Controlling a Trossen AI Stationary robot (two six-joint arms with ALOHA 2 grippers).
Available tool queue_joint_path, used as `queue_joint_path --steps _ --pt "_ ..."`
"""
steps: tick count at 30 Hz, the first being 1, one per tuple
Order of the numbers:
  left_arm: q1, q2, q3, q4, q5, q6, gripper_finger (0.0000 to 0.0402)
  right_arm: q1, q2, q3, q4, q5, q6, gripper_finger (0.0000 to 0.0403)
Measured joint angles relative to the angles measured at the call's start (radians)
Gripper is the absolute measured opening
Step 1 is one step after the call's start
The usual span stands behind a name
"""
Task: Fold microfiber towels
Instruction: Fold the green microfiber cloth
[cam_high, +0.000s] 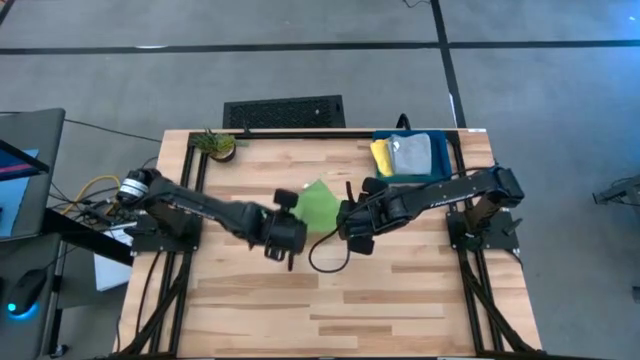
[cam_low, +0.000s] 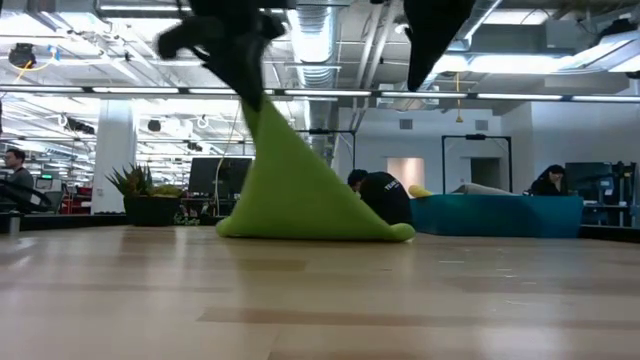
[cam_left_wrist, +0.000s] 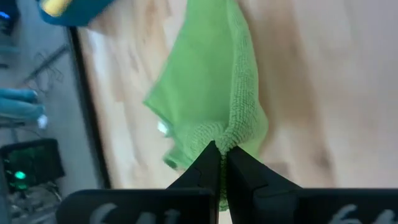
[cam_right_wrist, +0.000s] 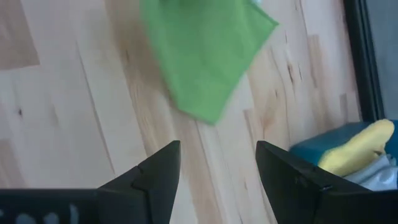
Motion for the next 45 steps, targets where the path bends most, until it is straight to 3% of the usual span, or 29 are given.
queue_joint_path --steps 9,15,22,33,41,45 --pt "-0.206 -0.003 0.000 -0.166 0.020 -0.442 0.0000 0.007 0.000 -0.068 0.198 -0.027 -0.084 0.0234" --pt "-0.342 -0.003 0.000 -0.263 0.038 -0.765 0.0000 0.005 0.000 -0.133 0.440 -0.167 -0.234 0.0234" --pt "-0.452 -0.003 0.000 -0.332 0.057 -1.014 0.0000 -0.017 0.062 -0.239 0.838 -0.346 -0.366 0.0234" --pt "-0.508 0.001 -0.005 -0.348 0.100 -1.165 0.0000 -0.021 0.342 -0.263 1.039 -0.356 -0.388 0.0234" --pt "-0.504 0.001 -0.005 -0.377 0.055 -1.161 0.0000 -0.020 0.381 -0.261 1.054 -0.370 -0.338 0.0234" --pt "-0.472 0.001 0.014 -0.370 0.011 -1.076 0.0000 -0.020 0.394 -0.260 1.074 -0.389 -0.318 0.0234"
